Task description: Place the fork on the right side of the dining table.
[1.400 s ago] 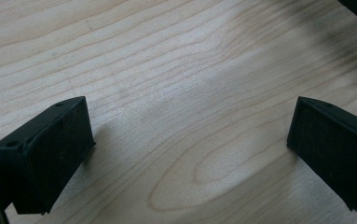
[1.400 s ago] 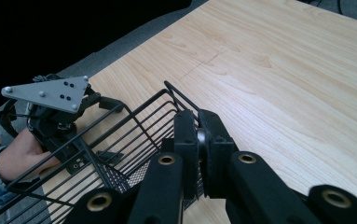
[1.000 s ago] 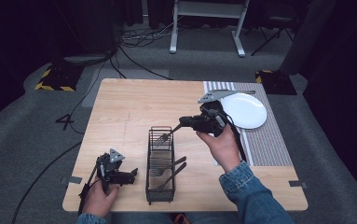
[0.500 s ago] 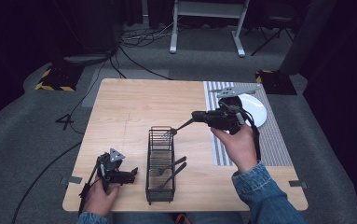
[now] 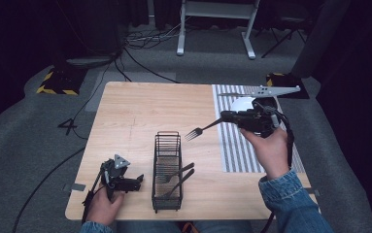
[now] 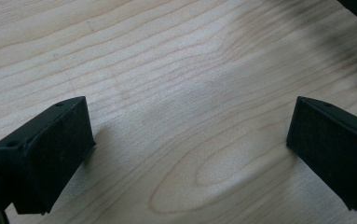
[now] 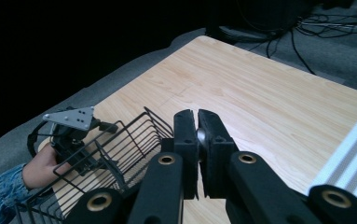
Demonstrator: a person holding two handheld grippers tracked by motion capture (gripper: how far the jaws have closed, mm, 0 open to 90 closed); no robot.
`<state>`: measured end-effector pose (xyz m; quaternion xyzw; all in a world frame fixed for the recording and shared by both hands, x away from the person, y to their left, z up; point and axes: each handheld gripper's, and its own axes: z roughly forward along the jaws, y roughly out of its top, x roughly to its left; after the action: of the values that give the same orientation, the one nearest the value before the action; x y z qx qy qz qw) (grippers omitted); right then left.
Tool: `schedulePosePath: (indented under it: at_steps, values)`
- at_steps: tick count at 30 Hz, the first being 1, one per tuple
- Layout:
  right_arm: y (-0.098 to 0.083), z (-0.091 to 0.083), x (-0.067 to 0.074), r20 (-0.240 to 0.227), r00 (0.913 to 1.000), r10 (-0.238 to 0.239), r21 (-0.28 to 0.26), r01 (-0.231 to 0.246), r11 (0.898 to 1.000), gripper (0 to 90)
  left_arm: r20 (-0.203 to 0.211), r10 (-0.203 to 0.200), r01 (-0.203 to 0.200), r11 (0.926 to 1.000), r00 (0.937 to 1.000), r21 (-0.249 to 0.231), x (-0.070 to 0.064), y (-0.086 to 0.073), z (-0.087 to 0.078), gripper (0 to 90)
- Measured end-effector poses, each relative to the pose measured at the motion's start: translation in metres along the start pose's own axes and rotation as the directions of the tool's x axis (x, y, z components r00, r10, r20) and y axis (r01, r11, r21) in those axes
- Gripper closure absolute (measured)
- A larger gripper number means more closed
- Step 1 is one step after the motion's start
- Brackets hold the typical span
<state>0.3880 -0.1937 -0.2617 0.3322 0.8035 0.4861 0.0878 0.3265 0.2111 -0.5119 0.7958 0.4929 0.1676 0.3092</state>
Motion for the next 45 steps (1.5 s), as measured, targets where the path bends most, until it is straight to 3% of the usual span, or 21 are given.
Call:
schedulePosePath:
  at_steps: [19, 45]
  values:
    - [-0.012, -0.040, -0.040, 0.115, 0.9905, 0.076, -0.028, -0.073, 0.997, 86.3, 0.000, 0.000, 0.000, 1.0000, 1.0000, 0.000, 0.000, 0.000, 0.000, 0.4]
    - [-0.030, -0.059, -0.093, 0.235, 0.9535, 0.189, -0.049, -0.182, 0.982, 86.3, -0.001, 0.002, -0.002, 1.0000, 1.0000, -0.001, 0.000, 0.000, 0.000, 0.4]
